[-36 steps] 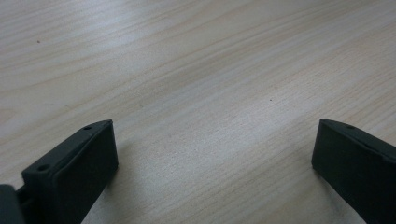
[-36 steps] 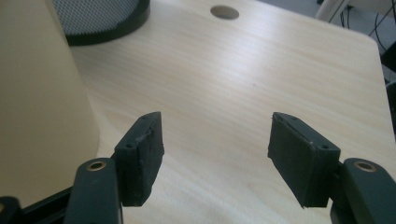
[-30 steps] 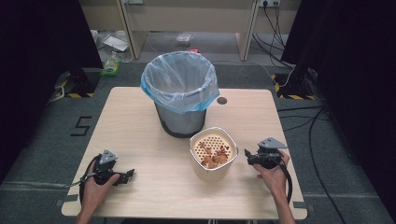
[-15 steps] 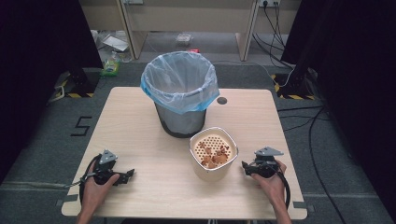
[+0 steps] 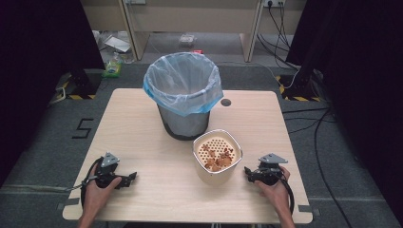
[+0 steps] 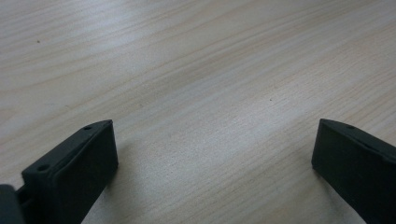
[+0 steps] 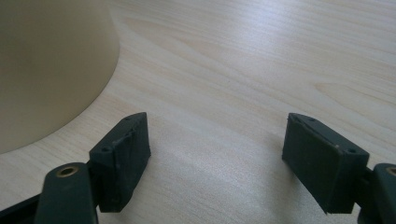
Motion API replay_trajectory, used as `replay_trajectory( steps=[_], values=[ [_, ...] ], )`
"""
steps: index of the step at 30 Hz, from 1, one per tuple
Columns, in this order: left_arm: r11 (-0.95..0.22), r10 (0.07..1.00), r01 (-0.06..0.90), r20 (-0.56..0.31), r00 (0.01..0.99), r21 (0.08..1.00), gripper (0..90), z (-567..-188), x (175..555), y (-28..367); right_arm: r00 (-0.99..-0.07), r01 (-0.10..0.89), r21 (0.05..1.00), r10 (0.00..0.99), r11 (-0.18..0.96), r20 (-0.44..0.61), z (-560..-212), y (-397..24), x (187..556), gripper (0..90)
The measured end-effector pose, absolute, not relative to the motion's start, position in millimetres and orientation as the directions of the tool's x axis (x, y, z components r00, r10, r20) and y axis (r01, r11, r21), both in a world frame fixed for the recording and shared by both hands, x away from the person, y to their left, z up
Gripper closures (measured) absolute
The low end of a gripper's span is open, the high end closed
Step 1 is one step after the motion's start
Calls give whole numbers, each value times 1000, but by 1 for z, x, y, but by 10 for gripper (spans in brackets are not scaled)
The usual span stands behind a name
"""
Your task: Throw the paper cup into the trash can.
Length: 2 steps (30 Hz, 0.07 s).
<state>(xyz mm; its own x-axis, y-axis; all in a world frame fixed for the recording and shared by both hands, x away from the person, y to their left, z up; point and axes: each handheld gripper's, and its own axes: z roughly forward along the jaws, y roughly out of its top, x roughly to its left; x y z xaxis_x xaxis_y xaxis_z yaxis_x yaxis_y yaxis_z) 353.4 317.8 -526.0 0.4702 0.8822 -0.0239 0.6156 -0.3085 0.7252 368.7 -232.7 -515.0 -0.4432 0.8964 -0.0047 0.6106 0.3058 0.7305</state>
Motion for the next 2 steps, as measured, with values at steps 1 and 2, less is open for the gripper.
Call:
replay_trajectory(
  steps=[1, 2],
  values=[
    [-308, 882, 616, -24, 470, 725, 0, -526, 353, 318, -444, 610, 731, 896, 306, -5, -515, -232, 369, 229],
    [-308, 882, 616, -24, 470, 725, 0, -526, 353, 318, -438, 613, 729, 899, 303, -5, -515, -232, 368, 223]
  ],
)
